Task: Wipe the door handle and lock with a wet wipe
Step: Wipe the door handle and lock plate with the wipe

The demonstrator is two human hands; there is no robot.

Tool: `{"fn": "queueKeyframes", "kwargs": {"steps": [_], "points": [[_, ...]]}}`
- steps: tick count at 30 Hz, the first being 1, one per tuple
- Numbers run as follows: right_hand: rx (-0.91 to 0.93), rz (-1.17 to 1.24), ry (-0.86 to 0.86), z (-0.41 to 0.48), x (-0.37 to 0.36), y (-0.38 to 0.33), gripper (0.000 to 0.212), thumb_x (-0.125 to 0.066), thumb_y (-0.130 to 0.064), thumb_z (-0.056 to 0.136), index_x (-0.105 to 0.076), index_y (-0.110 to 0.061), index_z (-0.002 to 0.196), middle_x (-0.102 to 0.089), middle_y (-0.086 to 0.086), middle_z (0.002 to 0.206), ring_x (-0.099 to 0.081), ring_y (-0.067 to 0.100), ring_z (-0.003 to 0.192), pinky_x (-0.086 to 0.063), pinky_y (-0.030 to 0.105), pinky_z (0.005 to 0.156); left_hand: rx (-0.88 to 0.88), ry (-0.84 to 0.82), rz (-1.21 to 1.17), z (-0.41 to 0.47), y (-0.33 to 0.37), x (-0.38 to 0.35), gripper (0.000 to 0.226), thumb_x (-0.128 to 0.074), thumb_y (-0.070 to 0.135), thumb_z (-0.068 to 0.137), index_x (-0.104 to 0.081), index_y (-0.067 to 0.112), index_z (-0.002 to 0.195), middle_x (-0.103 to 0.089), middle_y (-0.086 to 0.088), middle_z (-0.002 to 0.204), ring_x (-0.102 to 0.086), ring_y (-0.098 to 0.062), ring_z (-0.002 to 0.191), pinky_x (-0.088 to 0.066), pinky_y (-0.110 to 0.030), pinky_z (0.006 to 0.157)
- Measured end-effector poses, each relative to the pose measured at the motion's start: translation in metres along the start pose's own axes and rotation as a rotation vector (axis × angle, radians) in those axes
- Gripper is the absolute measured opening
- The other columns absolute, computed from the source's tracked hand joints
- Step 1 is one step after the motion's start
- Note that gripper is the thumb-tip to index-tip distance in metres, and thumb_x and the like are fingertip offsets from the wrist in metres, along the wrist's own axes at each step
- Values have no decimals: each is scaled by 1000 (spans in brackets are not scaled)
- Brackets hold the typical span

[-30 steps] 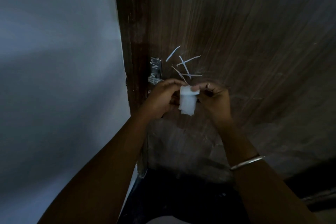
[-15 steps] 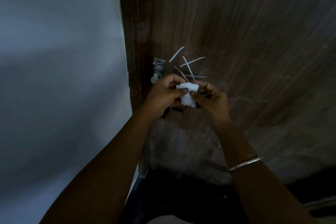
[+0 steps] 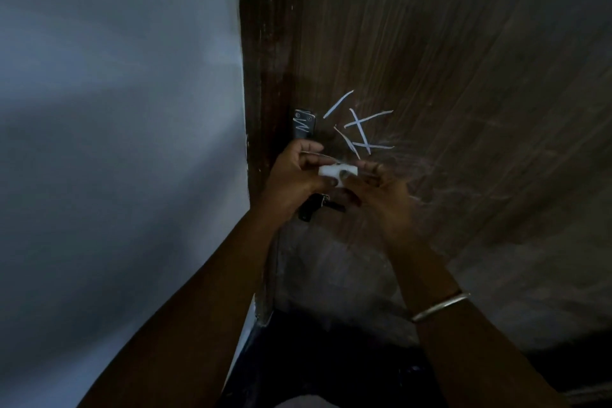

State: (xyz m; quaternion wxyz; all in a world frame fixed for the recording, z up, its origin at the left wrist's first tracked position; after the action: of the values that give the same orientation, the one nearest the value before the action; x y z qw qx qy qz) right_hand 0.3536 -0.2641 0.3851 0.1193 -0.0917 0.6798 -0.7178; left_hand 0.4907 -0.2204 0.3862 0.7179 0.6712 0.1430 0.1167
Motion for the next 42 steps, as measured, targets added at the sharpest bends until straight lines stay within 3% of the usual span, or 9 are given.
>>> {"fn": "queueKeyframes", "kwargs": {"steps": [5,9,11,15,20,25,30,36,42], "points": [[114,-80,113,9,-8,0,19,-63,-1,85,-59,-17,93,-65,3,92,-65,5,76,-54,13,59,-26,154,33,9,-8,30,42,-72,5,70,-54,23,103,-64,-1,106,-61,-17,101,-53,-34,86],[284,-230,154,18,-15,-4,18,-58,-4,90,-62,-17,101,-63,-6,88,-62,-8,74,-52,13,67,-100,227,123,19,-7,49,32,-66,3,76,-52,19,99,-61,1,97,-60,-16,94,-52,-28,81],[335,-343,209,27,-22,-7,22,-60,-9,90,-61,-18,109,-62,-10,91,-58,-14,76,-45,3,70,-115,243,165,28,-10,57,31,-65,4,78,-52,19,101,-59,5,94,-59,-13,91,-51,-27,81],[443,-457,347,42,-34,-16,17,-69,-9,83,-65,-5,100,-58,-14,82,-53,-23,67,-38,-6,63,-151,268,221,40,-14,66,30,-64,6,79,-52,21,102,-56,10,92,-55,-3,86,-46,-8,72],[830,-804,302,64,-62,-37,15,-66,-2,80,-72,-4,94,-70,9,92,-63,17,86,-42,14,80,-180,262,261,47,-15,71,30,-62,6,81,-52,14,108,-56,4,97,-51,2,82,-40,3,66],[1087,-1161,257,86,-100,-43,12,-66,-6,80,-73,-5,89,-66,14,79,-62,34,73,-48,31,65,-198,316,314,51,-13,77,28,-64,6,79,-54,12,104,-57,10,80,-51,4,71,-39,2,60],[1024,-1363,185,96,-122,-34,26,-42,-5,77,-65,3,68,-62,19,72,-61,40,69,-54,35,58,-181,378,350,53,-15,79,24,-63,3,75,-54,13,95,-52,18,73,-52,3,66,-40,-6,58],[881,-1301,298,98,-94,-29,14,-69,-2,72,-73,-5,84,-67,19,95,-61,40,80,-53,32,71,-203,384,340,51,-13,79,23,-61,0,74,-55,9,94,-51,16,70,-50,2,61,-39,-2,56],[917,-1426,252,97,-122,-33,21,-52,-9,77,-72,-4,78,-67,15,86,-62,38,78,-52,34,61,-214,381,342,50,-17,77,25,-62,0,74,-55,7,97,-50,18,71,-50,4,62,-40,-3,56]]}}
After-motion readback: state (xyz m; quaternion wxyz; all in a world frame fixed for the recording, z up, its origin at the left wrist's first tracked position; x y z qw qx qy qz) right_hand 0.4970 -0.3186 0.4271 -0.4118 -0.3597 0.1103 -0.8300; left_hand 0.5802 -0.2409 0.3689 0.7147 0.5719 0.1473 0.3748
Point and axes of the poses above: each hand's wrist, its own z-axis towards the middle knuckle, its own x-axis out of the back of the hand, y = z × x, the point moved 6 cm from there along z, towards the middle knuckle
